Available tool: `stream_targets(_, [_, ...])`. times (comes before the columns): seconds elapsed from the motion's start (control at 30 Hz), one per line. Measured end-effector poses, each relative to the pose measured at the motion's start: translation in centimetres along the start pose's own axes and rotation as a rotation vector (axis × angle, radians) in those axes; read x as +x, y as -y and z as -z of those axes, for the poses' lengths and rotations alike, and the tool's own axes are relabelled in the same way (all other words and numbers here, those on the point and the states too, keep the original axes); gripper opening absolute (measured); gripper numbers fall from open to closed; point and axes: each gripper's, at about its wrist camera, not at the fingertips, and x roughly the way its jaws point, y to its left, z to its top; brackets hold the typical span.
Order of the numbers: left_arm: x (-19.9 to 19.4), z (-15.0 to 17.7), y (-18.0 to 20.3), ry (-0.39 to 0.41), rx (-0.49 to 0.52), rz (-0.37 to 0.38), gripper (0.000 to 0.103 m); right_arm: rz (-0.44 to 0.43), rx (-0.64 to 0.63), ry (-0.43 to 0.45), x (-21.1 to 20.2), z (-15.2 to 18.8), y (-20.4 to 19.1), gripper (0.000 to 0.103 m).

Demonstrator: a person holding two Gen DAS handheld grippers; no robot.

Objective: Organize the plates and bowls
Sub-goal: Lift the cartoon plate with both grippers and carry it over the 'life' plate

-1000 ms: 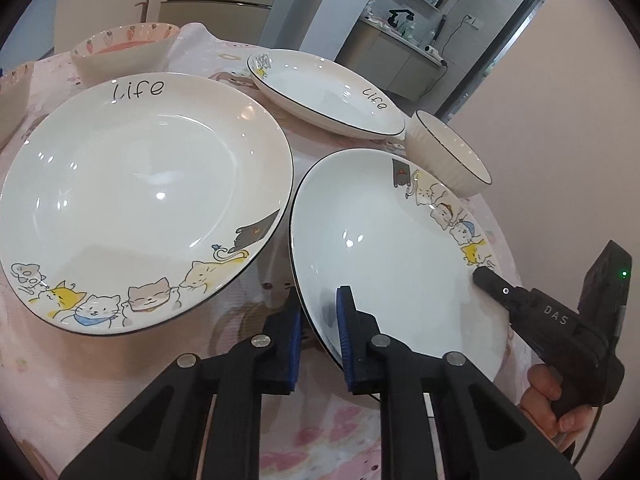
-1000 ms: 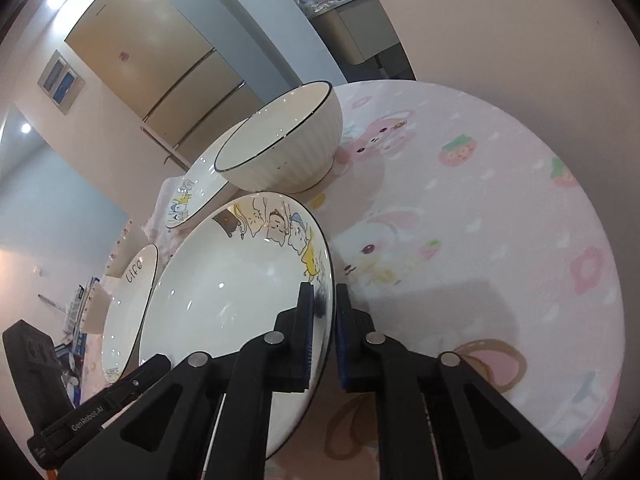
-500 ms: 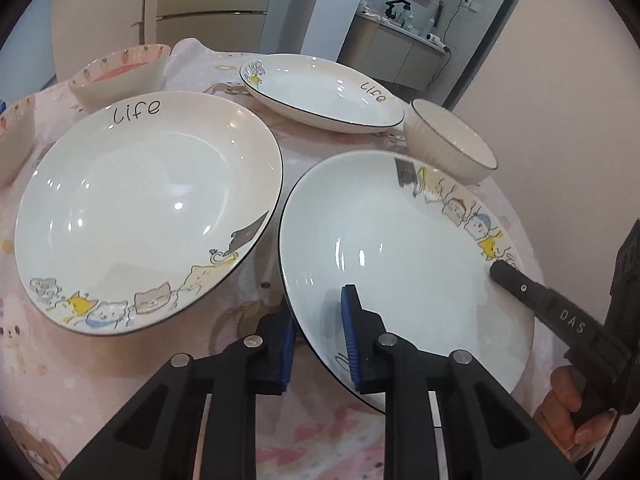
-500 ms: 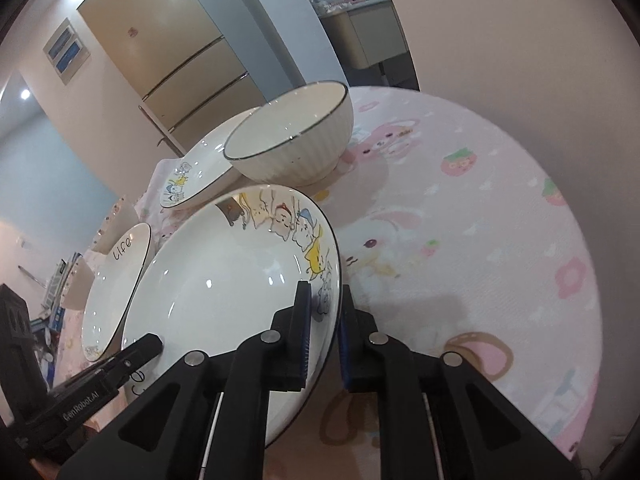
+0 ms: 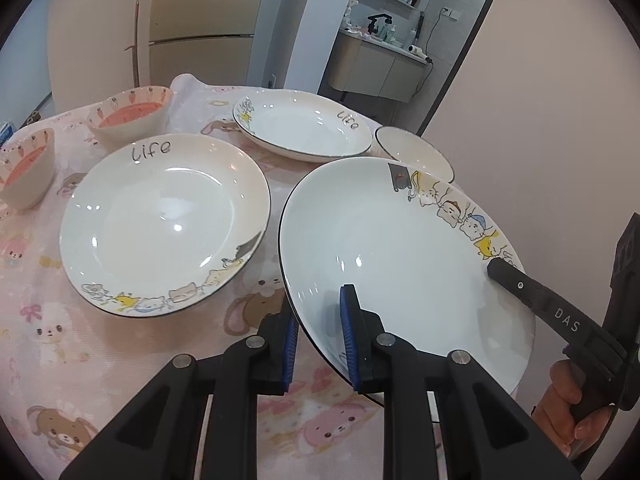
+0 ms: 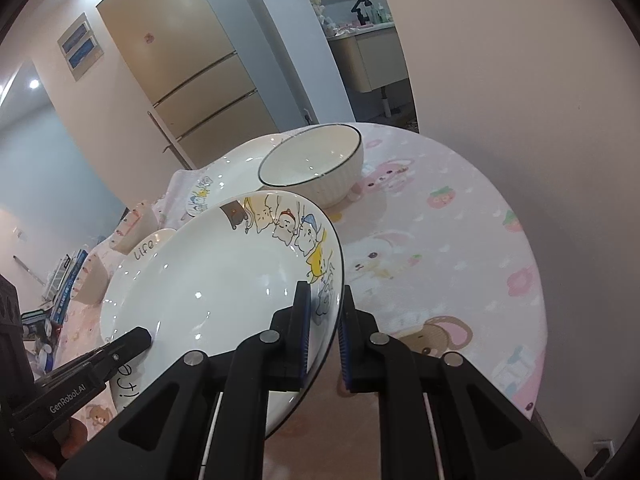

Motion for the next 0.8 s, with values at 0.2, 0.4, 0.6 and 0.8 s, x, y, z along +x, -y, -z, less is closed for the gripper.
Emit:
stream_targets(0.2, [-3.5, -0.5, -0.7, 0.043, 0.006, -0.014, 0.022, -0.02, -0.051, 0.035, -2.1, -0.7, -2.6, 0.012])
stream_targets(0.4, [-6.8, -0.4, -2.4, 0.047, 0.01, -0.045, 0.022, -0.049, -0.062, 0.038, -3.3, 0.0, -5.5, 0.013])
stream_targets(0.6, [-9.8, -0.1, -5.1, 0.072, -0.011, -0.07, 0.022, -0.079, -0.11, 0.043, -3.8, 0.3, -9.1, 0.013])
stream_targets(0.8, [-12.0, 0.6, -8.3, 0.093, -0.045, -0.103, 0.022, -0.115, -0.154, 0.037, -3.4, 1.4, -13.0, 0.013])
